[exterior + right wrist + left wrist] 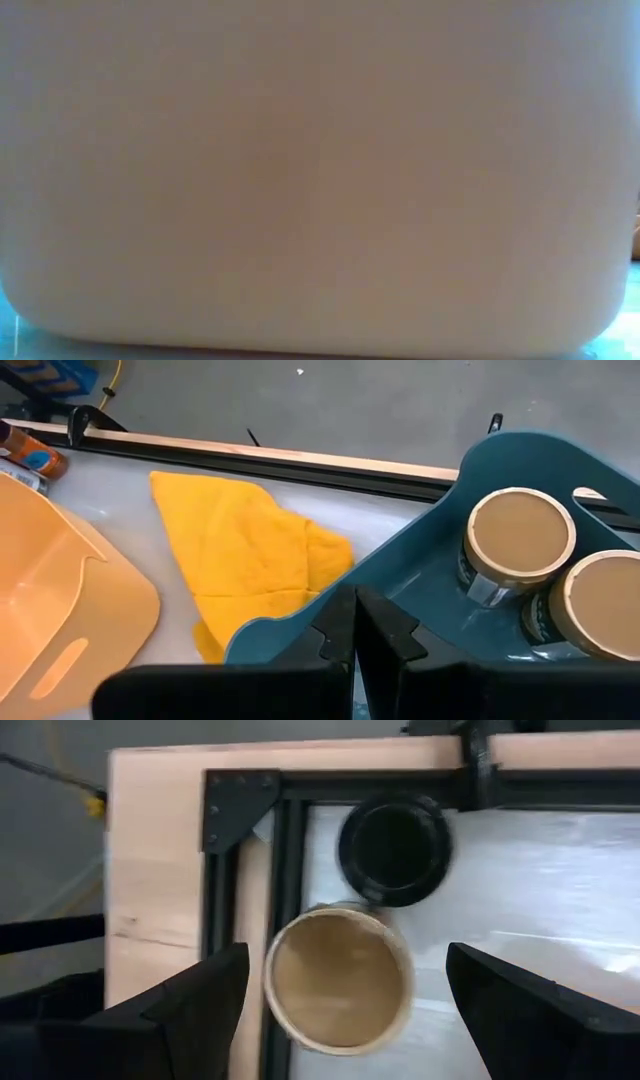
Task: Sort spices by type
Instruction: Put the gold seasoning bottle into the blue bin
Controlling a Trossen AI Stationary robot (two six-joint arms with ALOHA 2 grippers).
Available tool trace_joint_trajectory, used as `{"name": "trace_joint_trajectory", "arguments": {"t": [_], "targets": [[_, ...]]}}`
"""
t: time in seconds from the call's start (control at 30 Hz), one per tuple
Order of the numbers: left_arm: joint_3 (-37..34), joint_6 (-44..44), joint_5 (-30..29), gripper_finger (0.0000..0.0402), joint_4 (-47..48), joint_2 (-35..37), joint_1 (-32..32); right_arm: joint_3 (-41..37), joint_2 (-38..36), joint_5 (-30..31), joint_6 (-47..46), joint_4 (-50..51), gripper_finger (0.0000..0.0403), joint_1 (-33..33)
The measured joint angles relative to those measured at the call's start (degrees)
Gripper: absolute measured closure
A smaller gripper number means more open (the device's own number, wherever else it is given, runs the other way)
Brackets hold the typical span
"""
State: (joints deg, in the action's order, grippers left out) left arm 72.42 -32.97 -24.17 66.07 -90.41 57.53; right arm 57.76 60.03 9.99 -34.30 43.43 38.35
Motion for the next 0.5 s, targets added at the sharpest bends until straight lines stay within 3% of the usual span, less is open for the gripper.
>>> {"name": "trace_joint_trajectory", "arguments": {"t": [0.13, 0.5], "targets": [[-1.8, -3.5, -3.6, 0.0078, -2.4, 0.1, -1.0, 0.0, 0.0, 0.0, -0.2, 0.0, 0.0403, -0.1], [-5.6, -7.2, -2.3, 0.0078, -4.7, 0.1, -1.8, 0.0, 0.0, -0.4, -0.3, -0.1, 0.0403, -0.1]]}}
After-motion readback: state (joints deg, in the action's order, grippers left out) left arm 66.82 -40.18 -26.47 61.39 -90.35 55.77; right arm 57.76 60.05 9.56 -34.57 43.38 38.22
